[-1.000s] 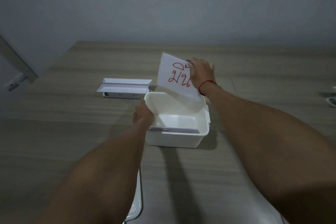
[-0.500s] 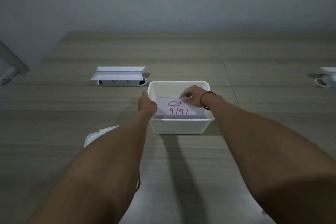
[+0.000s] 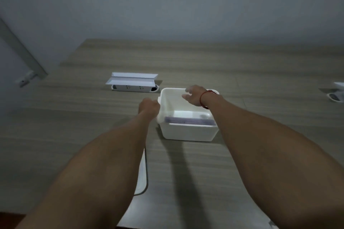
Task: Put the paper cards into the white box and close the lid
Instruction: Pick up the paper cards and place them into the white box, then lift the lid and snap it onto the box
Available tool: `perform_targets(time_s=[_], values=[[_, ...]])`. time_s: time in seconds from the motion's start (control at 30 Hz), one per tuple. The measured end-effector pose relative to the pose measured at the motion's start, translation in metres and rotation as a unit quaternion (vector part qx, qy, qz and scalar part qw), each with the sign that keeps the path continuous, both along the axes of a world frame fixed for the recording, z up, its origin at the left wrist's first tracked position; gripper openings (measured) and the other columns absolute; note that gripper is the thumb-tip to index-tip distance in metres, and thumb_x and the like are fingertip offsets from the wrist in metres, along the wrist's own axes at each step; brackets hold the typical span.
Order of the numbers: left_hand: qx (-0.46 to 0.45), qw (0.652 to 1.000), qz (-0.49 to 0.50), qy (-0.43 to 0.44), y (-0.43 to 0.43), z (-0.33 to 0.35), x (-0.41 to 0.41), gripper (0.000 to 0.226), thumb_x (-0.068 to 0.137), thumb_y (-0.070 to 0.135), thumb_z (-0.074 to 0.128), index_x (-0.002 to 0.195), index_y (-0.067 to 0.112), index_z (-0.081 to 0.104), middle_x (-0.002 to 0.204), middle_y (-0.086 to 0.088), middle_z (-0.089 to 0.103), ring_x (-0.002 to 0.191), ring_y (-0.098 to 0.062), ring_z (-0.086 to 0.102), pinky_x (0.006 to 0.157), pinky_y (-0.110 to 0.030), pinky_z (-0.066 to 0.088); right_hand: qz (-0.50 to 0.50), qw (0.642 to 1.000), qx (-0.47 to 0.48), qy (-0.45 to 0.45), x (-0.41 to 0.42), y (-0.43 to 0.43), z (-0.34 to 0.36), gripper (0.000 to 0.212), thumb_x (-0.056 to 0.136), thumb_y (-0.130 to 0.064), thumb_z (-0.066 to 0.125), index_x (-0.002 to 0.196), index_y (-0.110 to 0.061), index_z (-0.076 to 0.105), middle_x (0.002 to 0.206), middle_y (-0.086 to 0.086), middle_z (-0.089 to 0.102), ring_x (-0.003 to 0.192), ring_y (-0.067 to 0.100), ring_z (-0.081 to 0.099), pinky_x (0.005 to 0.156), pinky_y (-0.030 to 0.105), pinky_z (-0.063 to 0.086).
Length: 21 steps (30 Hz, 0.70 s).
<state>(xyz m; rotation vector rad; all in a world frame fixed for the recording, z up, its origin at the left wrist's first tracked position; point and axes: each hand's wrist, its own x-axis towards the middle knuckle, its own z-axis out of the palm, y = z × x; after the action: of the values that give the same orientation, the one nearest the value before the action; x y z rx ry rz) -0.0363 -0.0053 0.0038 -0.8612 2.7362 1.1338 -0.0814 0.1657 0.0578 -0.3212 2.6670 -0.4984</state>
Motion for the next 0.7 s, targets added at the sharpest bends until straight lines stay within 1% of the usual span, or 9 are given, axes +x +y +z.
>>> perform_targets(time_s=[0.03,0.07,0.13,0.2,0.27,0.37,0.5,0.6,0.7], values=[[-0.007,1.000,0.002,0.001,-0.007,0.005,0.005,0.045,0.097,0.021,0.038,0.114,-0.014,0.061,0.122,-0.029,0.062,0.112,-0.038,0.060,0.073,-0.031,0.037,0.005,1.000,-0.011,0.009,0.002,-0.008,0.003,0.055,0.098,-0.040,0.044,0.145,-0.012,0.040,0.151,0.010,0.041,0.138,0.028,0.041,0.113,0.035,0.033],[-0.012,1.000,0.012,0.003,-0.016,0.008,0.011,0.046,0.098,0.022,0.038,0.116,-0.014,0.059,0.123,-0.029,0.061,0.113,-0.038,0.059,0.073,-0.030,0.037,0.010,1.000,-0.022,0.019,0.005,-0.017,0.006,0.054,0.098,-0.039,0.044,0.144,-0.011,0.040,0.151,0.011,0.041,0.137,0.029,0.042,0.113,0.035,0.033],[-0.018,0.999,0.046,0.001,-0.040,0.014,0.028,0.050,0.098,0.026,0.037,0.122,-0.013,0.057,0.127,-0.028,0.059,0.117,-0.040,0.057,0.083,-0.035,0.044,0.025,0.998,-0.049,0.032,0.015,-0.039,0.011,0.051,0.098,-0.036,0.045,0.142,-0.009,0.043,0.150,0.012,0.042,0.136,0.029,0.043,0.112,0.035,0.034],[-0.026,0.997,0.069,-0.015,-0.064,0.017,0.046,0.052,0.098,0.028,0.036,0.123,-0.012,0.057,0.129,-0.027,0.059,0.118,-0.040,0.057,0.091,-0.037,0.047,0.038,0.996,-0.079,0.031,0.027,-0.061,0.014,0.048,0.098,-0.032,0.047,0.141,-0.010,0.045,0.149,0.013,0.043,0.135,0.030,0.045,0.110,0.034,0.035],[-0.018,0.993,0.113,-0.029,-0.094,0.015,0.072,0.050,0.097,0.027,0.037,0.122,-0.010,0.059,0.128,-0.025,0.060,0.120,-0.040,0.056,0.094,-0.036,0.046,0.057,0.993,-0.101,0.021,0.042,-0.095,0.013,0.051,0.097,-0.031,0.049,0.143,-0.009,0.043,0.150,0.014,0.042,0.136,0.030,0.043,0.110,0.032,0.035],[-0.017,0.987,0.155,-0.049,-0.121,0.008,0.100,0.049,0.097,0.028,0.039,0.124,-0.008,0.059,0.132,-0.026,0.058,0.124,-0.040,0.054,0.099,-0.037,0.044,0.067,0.991,-0.112,-0.001,0.059,-0.132,0.002,0.050,0.097,-0.028,0.049,0.143,-0.006,0.043,0.150,0.015,0.042,0.137,0.031,0.043,0.111,0.032,0.035],[0.000,0.976,0.202,-0.082,-0.145,-0.021,0.130,0.049,0.094,0.028,0.047,0.127,-0.007,0.057,0.135,-0.025,0.057,0.126,-0.038,0.054,0.101,-0.038,0.045,0.054,0.996,-0.059,-0.041,0.088,-0.165,-0.041,0.044,0.097,-0.027,0.049,0.130,0.000,0.054,0.139,0.018,0.054,0.127,0.034,0.052,0.102,0.033,0.043],[0.017,0.972,0.199,-0.122,-0.151,-0.054,0.147,0.051,0.094,0.032,0.051,0.128,-0.006,0.055,0.135,-0.024,0.058,0.127,-0.037,0.054,0.102,-0.037,0.045,0.008,0.996,-0.018,-0.083,0.110,-0.169,-0.083,0.049,0.096,-0.030,0.051,0.134,0.001,0.050,0.139,0.019,0.054,0.128,0.035,0.051,0.102,0.035,0.044],[0.034,0.966,0.194,-0.168,-0.155,-0.083,0.161,0.057,0.093,0.033,0.054,0.135,-0.004,0.047,0.142,-0.022,0.051,0.132,-0.036,0.049,0.106,-0.038,0.041,-0.043,0.990,0.024,-0.132,0.130,-0.169,-0.118,0.052,0.095,-0.034,0.051,0.136,-0.002,0.047,0.139,0.016,0.054,0.128,0.032,0.053,0.101,0.034,0.045]])
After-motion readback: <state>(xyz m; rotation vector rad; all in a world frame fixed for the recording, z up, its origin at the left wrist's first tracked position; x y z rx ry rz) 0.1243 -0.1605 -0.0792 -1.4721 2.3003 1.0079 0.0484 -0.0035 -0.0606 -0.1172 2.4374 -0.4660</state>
